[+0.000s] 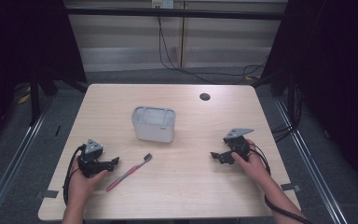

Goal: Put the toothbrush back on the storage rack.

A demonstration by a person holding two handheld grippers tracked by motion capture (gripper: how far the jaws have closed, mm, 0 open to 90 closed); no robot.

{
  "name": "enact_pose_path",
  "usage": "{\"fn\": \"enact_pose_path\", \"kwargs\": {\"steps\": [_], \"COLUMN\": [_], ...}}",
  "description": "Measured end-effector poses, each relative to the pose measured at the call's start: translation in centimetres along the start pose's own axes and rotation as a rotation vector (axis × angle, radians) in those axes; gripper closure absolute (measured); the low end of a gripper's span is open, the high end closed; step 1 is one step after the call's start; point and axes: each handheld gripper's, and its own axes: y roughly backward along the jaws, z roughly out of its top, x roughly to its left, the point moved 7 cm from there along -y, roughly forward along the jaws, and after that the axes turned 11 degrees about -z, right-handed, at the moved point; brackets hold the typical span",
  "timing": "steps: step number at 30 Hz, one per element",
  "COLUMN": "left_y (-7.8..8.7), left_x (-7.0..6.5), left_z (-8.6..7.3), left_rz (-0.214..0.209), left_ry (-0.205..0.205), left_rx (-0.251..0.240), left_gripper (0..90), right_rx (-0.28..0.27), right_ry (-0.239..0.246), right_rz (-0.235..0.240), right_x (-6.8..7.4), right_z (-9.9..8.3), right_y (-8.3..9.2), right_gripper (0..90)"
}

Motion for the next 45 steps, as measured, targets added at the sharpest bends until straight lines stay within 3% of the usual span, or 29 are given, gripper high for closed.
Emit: {"fn": "enact_pose_path", "kwargs": {"steps": [9, 14, 19, 22, 26, 45], "left_y": [0.0, 0.3, 1.0, 1.2, 1.2, 0.5], "left_x": [-0.1, -0.9, -2.2, -2.6, -3.3, -6.0], "left_z": [0.0, 0.3, 1.7, 2.2, 2.7, 5.2], "left_rz": [0.011, -0.002, -0.055, -0.046, -0.086, -0.142], "left_ry": [0.013, 0.011, 0.005, -0.029, -0.041, -0.125], "left_rx": [-0.002, 0.09, 0.141, 0.182, 0.241, 0.361], "left_gripper": [20.6, 22.5, 25.5, 28.4, 30.2, 35.4], "right_rx": [-0.001, -0.002, 0.001, -0.001, -0.001, 0.0], "right_ry": [-0.001, -0.003, -0.003, -0.004, -0.004, -0.003], "right_rz": [0.002, 0.002, 0.0, 0.002, 0.002, 0.0], "right_x": [0.0, 0.0, 0.0, 0.0, 0.0, 0.0], "right_z": [0.0, 0.0, 0.0, 0.0, 0.0, 0.0], "right_y": [0.0, 0.0, 0.0, 0.0, 0.0, 0.0], "right_gripper": [11.2, 11.3, 11.2, 11.2, 11.2, 11.2]}}
